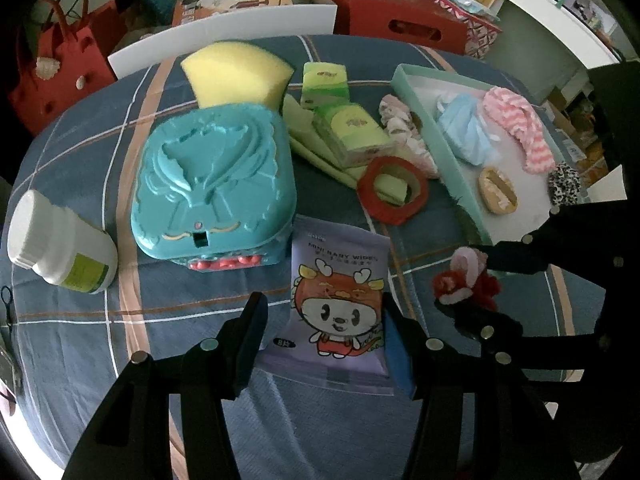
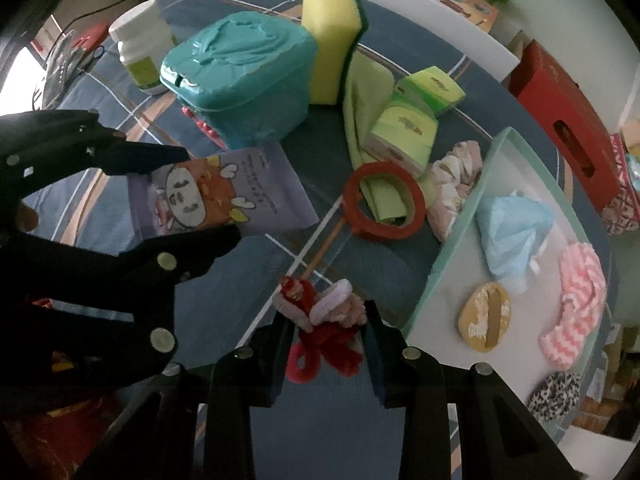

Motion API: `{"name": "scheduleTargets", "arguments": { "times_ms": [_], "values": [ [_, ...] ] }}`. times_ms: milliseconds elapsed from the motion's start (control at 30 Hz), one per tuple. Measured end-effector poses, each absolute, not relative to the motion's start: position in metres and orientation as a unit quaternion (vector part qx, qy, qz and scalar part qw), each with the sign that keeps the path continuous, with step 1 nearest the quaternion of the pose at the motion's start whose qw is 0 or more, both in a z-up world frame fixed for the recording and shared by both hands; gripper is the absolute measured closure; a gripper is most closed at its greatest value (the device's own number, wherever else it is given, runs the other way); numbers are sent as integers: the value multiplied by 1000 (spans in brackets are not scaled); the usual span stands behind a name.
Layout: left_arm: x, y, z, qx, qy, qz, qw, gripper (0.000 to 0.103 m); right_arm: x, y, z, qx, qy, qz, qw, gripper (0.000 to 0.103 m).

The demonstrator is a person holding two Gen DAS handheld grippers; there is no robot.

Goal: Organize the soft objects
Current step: 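Grasp the red bow hair tie with the right tool, then carry the packet and hair tie into the white tray and open both tools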

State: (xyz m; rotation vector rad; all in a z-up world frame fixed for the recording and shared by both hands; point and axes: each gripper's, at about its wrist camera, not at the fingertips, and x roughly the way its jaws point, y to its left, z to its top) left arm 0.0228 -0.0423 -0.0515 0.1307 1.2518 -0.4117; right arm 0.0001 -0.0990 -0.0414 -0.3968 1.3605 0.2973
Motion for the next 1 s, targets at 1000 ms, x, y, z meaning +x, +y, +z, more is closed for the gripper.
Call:
{"name": "scheduleTargets", "arguments": {
  "times_ms": [1000],
  "values": [
    [27, -96, 19, 53, 482, -264, 834, 46, -3, -232, 42, -75, 591, 6, 803, 67]
  ]
}}
